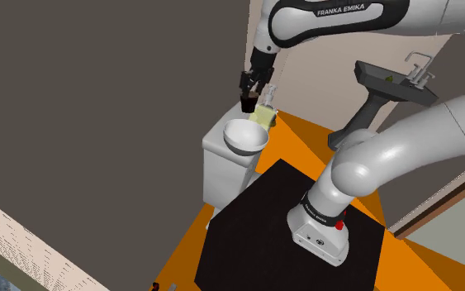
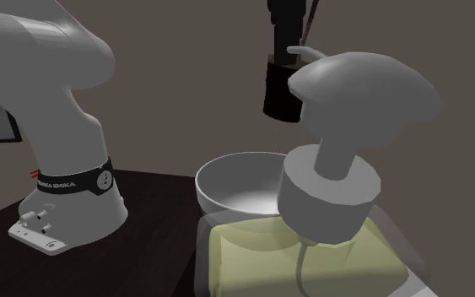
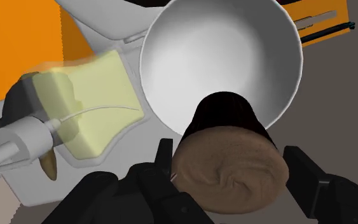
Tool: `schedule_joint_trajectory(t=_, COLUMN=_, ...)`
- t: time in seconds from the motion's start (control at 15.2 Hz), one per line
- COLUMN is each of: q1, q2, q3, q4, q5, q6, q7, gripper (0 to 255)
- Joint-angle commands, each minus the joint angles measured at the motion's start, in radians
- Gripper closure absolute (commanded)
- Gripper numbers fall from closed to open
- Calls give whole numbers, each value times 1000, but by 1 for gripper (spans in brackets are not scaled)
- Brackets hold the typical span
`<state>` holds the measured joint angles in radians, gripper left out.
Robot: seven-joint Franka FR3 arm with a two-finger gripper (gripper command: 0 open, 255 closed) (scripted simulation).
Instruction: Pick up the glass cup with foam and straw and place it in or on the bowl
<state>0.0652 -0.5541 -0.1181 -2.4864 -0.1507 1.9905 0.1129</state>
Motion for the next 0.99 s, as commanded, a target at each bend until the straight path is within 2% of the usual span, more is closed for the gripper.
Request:
schedule_joint_trajectory(t=0.0, q1=9, q2=-78, q3=29, q4=-54, q5=8, q6=-27, q7=32, gripper=255)
schedule_joint_trajectory(t=0.13, q1=20, q2=-135, q3=55, q4=-89, q5=21, q6=-53, q7=60, gripper=255)
schedule_joint_trajectory(t=0.92, q1=15, q2=-89, q3=47, q4=-223, q5=7, q6=127, q7=74, gripper=255)
